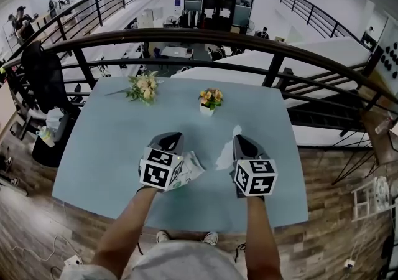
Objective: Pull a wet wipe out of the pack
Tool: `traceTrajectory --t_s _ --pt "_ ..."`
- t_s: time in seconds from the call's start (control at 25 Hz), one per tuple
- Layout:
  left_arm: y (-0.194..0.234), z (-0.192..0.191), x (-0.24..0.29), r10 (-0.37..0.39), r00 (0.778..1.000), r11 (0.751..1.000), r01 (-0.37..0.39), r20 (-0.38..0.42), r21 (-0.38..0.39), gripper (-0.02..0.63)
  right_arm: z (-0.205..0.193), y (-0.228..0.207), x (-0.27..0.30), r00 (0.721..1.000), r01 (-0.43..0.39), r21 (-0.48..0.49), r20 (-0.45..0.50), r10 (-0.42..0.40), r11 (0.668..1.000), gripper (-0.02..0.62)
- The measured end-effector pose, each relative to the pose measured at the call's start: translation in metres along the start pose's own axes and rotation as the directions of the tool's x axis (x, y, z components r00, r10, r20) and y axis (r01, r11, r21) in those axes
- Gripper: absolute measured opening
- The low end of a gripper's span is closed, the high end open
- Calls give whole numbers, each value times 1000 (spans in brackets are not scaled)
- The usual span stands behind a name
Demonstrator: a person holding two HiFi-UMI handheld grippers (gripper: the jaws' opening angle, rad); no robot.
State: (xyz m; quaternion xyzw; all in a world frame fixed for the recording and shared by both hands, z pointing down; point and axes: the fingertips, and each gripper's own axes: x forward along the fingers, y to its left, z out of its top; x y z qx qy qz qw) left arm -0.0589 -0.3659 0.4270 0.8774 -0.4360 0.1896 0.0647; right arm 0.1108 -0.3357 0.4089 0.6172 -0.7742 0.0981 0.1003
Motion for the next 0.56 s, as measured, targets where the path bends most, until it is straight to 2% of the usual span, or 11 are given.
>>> traceTrajectory --t_s 0.56 --pt "5 -2 -6 14 1000 1000 -14 16 -12 -6 2 3 -3 1000 2 -6 9 -2 1000 6"
